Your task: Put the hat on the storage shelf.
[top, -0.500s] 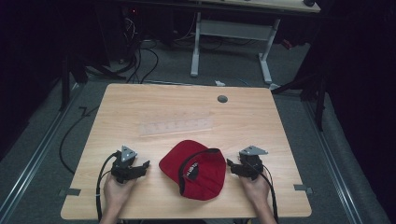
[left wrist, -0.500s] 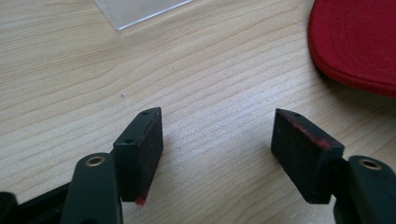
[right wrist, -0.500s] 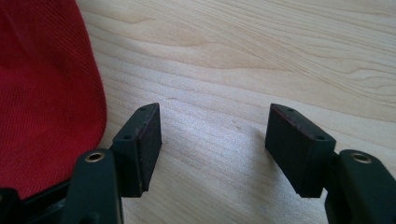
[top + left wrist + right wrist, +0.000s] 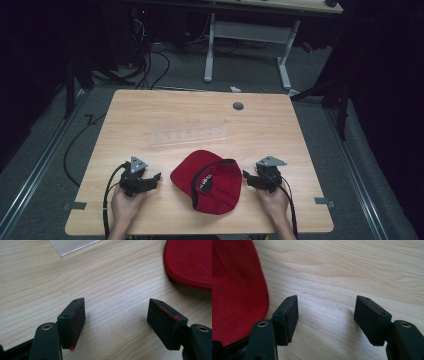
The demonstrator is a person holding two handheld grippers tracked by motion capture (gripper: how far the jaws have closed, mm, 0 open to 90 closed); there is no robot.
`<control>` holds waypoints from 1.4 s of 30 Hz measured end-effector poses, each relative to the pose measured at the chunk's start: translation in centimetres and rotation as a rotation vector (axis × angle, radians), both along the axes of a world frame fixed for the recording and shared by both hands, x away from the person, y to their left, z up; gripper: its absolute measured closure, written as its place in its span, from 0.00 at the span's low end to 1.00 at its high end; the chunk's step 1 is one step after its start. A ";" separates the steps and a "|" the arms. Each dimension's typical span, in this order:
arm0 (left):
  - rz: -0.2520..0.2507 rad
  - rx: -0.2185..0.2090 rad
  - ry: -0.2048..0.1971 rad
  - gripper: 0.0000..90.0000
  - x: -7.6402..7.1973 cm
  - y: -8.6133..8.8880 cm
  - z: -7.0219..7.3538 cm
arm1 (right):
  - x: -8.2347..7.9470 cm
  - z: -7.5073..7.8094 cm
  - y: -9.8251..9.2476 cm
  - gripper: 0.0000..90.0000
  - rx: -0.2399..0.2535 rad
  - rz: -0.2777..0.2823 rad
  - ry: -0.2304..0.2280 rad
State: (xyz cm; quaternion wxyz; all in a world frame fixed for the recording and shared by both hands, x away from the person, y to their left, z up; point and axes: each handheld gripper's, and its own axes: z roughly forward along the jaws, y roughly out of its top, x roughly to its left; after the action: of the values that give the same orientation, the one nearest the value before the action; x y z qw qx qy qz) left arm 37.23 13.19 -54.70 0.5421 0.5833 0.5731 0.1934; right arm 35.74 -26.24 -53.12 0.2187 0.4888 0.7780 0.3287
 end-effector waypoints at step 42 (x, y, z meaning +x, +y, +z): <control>-0.001 0.001 0.004 0.32 0.0 0.0 0.0 | -3.2 3.3 -0.3 0.44 0.147 0.076 -0.066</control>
State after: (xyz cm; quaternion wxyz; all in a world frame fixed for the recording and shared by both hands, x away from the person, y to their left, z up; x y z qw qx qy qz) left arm 37.18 13.15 -54.70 0.5409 0.5842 0.5737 0.1924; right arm 32.56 -26.52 -49.78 0.1950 0.4624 0.7620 0.4092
